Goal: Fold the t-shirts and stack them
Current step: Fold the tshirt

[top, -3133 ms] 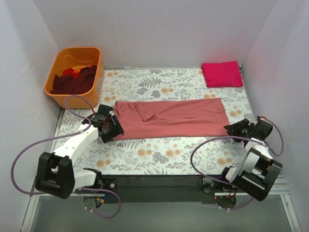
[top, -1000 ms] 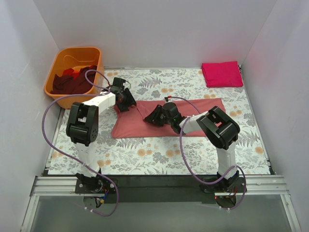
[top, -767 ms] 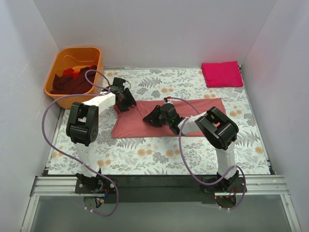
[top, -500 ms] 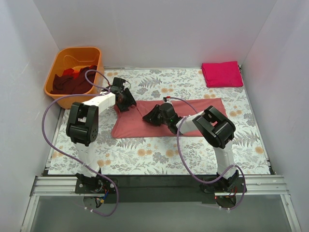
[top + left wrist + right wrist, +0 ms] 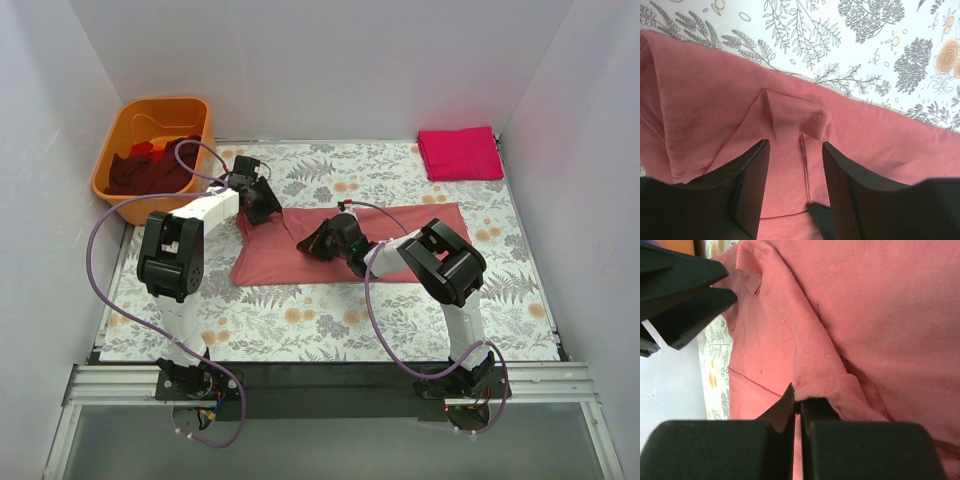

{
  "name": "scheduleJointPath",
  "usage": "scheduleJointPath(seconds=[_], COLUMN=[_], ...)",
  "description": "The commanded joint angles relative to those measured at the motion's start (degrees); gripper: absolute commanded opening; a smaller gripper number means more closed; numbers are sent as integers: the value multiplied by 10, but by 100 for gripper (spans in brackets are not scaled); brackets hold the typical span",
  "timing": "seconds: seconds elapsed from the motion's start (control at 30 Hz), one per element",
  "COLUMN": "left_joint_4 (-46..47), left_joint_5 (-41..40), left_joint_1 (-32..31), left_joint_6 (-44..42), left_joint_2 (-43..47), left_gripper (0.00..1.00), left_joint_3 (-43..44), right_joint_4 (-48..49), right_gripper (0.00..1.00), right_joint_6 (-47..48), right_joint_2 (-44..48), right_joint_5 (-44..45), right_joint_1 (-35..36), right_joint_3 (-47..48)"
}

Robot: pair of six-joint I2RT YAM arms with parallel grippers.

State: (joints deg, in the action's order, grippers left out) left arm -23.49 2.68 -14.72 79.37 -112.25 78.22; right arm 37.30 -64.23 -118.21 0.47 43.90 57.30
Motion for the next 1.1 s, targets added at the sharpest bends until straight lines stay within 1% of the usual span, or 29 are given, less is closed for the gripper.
scheduleJointPath(seconds=[0.0,0.07,0.13,0.33,0.37,0.5,0.7,0.8,0.83,0.87,0.93,0.97,1.07], left_joint_4=[9,10,9,9,10,13,18,18,19,20,19,18,15], left_joint_5=[0,-7,-17,-19,-35,-40,-33,-29,-29,-31,-35,-36,-39], left_joint_1=[3,3,3,3,3,3,3,3,3,3,3,3,3], left_joint_6=[8,10,13,19,20,18,13,13,13,11,7,4,-4], left_joint_2=[-5,-8,-9,-16,-17,-31,-46,-44,-38,-34,-27,-22,-11], left_gripper=[45,35,31,31,32,33,33,30,28,21,14,8,0], left_joint_3=[26,26,26,22,22,23,32,29,28,26,26,26,29], right_joint_4=[11,11,11,11,11,11,11,11,11,11,11,11,11], right_gripper=[1,1,1,1,1,1,1,1,1,1,1,1,1], right_joint_6=[9,9,11,13,13,13,13,15,16,16,21,21,26], right_joint_2=[18,17,18,18,18,17,12,14,15,17,18,18,25], right_joint_5=[8,5,5,3,2,1,0,0,0,-1,0,0,0], right_joint_1=[1,1,1,1,1,1,1,1,1,1,1,1,0], right_joint_3=[1,2,3,1,2,4,5,4,4,4,4,4,3])
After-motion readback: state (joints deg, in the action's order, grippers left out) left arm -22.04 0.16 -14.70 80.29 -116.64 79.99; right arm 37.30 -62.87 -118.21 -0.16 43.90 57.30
